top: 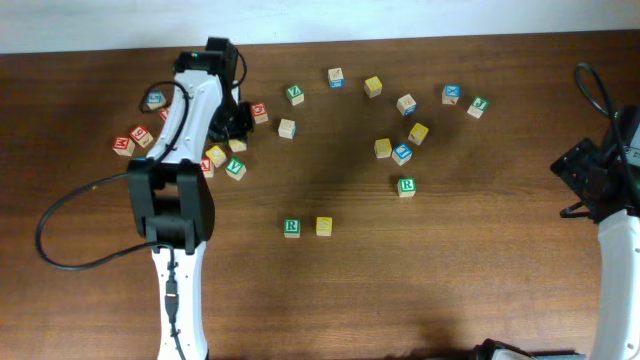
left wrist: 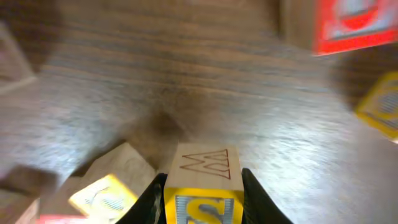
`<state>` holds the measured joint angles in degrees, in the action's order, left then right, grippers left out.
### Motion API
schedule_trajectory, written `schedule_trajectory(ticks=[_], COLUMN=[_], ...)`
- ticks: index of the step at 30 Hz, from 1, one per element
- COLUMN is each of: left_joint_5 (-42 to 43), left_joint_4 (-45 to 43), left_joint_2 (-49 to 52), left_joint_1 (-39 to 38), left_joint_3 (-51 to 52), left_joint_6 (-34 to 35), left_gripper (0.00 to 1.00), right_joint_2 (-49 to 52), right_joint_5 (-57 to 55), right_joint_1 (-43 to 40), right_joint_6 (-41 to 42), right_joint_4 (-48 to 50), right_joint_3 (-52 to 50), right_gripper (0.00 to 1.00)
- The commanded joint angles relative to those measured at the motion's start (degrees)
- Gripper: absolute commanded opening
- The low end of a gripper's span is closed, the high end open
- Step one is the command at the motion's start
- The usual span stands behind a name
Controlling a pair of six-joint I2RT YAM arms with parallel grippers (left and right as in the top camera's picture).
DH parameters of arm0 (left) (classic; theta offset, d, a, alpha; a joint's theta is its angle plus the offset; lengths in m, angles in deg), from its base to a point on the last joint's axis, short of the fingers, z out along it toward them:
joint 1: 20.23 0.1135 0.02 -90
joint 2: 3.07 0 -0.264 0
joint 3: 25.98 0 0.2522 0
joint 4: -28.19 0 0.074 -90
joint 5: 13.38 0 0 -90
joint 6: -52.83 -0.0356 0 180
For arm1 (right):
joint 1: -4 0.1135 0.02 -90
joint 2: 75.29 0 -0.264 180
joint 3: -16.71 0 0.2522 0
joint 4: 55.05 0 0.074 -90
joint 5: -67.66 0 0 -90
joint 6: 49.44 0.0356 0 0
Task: Spell out RSS
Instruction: 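Close the left gripper on the yellow S block and lift, then carry the yellow S block right toward the R and S blocks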
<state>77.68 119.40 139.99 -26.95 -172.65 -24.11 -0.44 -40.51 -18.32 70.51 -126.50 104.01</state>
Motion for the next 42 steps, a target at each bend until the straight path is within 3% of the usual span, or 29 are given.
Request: schedule_trajectory(ticks=[1, 7, 11, 20, 25, 33, 37, 42], left_joint_5=[2.2, 13.1, 15.9, 24.2, 24.2, 22.0, 19.5, 17.3], left_joint_4=[5.6, 15.3, 19.3, 19.3, 19.3, 19.3, 18.6, 7.6], left_joint_2=[0.3, 0.3, 0.3, -7.8, -14.3, -31.4, -33.5, -33.4], left_joint_1=[0.1, 0.1, 0.0, -3.5, -7.5, -11.6, -14.6, -20.1], left_joint_3=[-10.1, -22.7, -27.8, -28.0, -26.9, -5.3, 5.3, 17.3], left_joint_6=[0.2, 0.1, 0.1, -2.5, -2.5, -2.4, -0.9, 4.6], left_gripper=[0.24, 0.22, 0.21, 0.23, 0.25, 0.26, 0.25, 0.26], right_joint_2=[0.2, 0.2, 0.2, 0.2, 0.2, 0.2, 0.2, 0.2], right_joint_5=[-0.5, -0.5, -0.5, -0.5, -0.5, -0.5, -0.5, -0.5], right_joint_1=[-0.2, -0.2, -0.2, -0.2, -0.2, -0.2, -0.2, -0.2], right_joint_6=[0.0, 0.0, 0.0, 0.0, 0.0, 0.1, 0.0, 0.0], right_joint_4=[0.0, 0.0, 0.0, 0.0, 0.0, 0.0, 0.0, 0.0], right_joint_3=[0.7, 0.7, 0.7, 0.7, 0.7, 0.7, 0.7, 0.7], right_gripper=[0.98, 0.98, 0.98, 0.98, 0.98, 0.98, 0.98, 0.98])
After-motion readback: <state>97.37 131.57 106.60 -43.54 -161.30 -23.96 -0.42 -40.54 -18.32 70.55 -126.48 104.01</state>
